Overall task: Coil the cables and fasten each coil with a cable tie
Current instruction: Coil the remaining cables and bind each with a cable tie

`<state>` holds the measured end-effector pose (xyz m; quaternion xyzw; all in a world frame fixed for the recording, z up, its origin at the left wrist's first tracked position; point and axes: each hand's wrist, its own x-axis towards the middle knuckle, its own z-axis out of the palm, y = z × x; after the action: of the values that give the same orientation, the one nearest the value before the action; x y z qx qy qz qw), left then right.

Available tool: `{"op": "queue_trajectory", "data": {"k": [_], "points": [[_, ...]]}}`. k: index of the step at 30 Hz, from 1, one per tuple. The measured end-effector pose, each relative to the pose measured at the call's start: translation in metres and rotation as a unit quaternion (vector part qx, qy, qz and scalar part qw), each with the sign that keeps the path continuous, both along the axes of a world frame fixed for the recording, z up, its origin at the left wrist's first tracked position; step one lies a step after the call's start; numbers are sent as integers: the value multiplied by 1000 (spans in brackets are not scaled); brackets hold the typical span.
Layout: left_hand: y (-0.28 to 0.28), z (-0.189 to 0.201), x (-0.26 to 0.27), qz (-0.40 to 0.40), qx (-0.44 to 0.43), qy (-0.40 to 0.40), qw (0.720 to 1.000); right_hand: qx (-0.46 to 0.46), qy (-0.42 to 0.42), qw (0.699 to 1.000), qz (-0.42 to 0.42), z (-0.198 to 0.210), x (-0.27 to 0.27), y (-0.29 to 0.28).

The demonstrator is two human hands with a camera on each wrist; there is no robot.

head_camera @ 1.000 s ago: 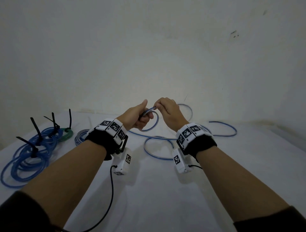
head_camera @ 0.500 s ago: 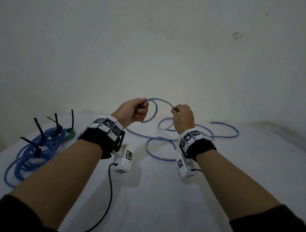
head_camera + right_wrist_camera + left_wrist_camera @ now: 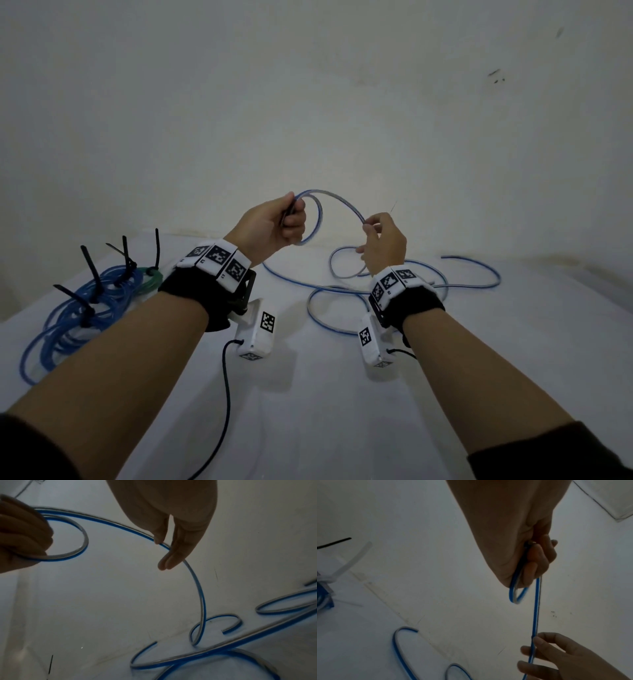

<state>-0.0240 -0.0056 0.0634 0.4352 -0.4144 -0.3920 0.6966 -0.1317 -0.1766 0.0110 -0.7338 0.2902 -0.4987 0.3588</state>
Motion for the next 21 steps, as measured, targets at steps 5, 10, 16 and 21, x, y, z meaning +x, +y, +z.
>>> {"op": "queue_trajectory", "data": {"k": [5,10,16,21], "points": [[-5,2,-5,46,-81,-21,995,12,32,999,31,-3,10,8],[-15,5,-9,168,-84,-119,975,-109,88,983,118,-5,11,20],[-23,-5,-6,282,-73,-284,913,-140,141,955,218,13,11,35],[-21,-15,2,311,58,-505,803,-179,145,947,222,19,7,38]]}}
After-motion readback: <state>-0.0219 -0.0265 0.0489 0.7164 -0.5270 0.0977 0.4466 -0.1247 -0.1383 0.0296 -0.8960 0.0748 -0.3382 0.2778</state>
